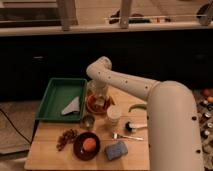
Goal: Wipe red bowl with eraser
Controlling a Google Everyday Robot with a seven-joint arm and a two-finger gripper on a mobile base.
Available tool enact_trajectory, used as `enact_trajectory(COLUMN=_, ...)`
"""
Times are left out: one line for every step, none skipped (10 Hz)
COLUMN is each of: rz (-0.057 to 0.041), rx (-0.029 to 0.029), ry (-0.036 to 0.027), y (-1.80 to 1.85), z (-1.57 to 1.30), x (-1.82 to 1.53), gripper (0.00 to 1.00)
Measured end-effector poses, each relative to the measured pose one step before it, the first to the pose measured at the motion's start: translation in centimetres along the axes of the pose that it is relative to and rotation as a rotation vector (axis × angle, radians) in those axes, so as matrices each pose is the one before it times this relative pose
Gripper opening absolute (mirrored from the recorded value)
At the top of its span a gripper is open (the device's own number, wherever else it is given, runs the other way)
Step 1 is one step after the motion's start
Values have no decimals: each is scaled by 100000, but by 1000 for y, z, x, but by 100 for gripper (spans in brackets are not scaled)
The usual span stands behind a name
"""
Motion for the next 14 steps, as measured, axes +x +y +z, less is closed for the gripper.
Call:
enact_trajectory(rz=-1426, rx=1908, ry=-420, y=-765, z=-198, x=-432, gripper=0)
enact_trajectory(rz=-763, rx=314, ry=-107, y=97, z=-245, x=-259, gripper=0)
enact_trajectory(rz=-193, rx=1001, ry=-109, y=234, z=-296, x=-264, gripper=0)
enact_trajectory(rz=-346, rx=1032, ry=-13, y=-88, z=-273, x=-287, gripper=0)
enact_trajectory(rz=-212, rx=834, ry=-264, y=-71, z=-185, x=-289, gripper=0)
enact_trajectory(rz=-110, rx=849, ry=310, y=218, z=-321, x=-148, gripper=0)
enact_trajectory(rz=124, rx=242, ry=96, y=152, z=-67, x=27, gripper=0)
enact_trajectory(rz=-109, rx=51, ry=-44, y=-85, z=7, x=-30, gripper=0)
enact_trajectory(rz=-263, rx=62, ry=-76, y=-177, z=26, x=-70, gripper=0)
enact_trajectory(rz=134, rx=16, ry=-7, y=64, z=-19, x=23, gripper=0)
enact_trajectory(rz=128, rx=-16, ry=20, y=82, z=-11, x=25, gripper=0)
enact_trajectory(rz=32, rx=-15, ry=10, y=28, z=3, x=9, gripper=0)
enact_trajectory(rz=-129, rx=20, ry=-20, y=-88, z=5, x=-27, gripper=0)
enact_trajectory(rz=-84, rx=24, ry=-32, y=-63, z=5, x=-23, gripper=0)
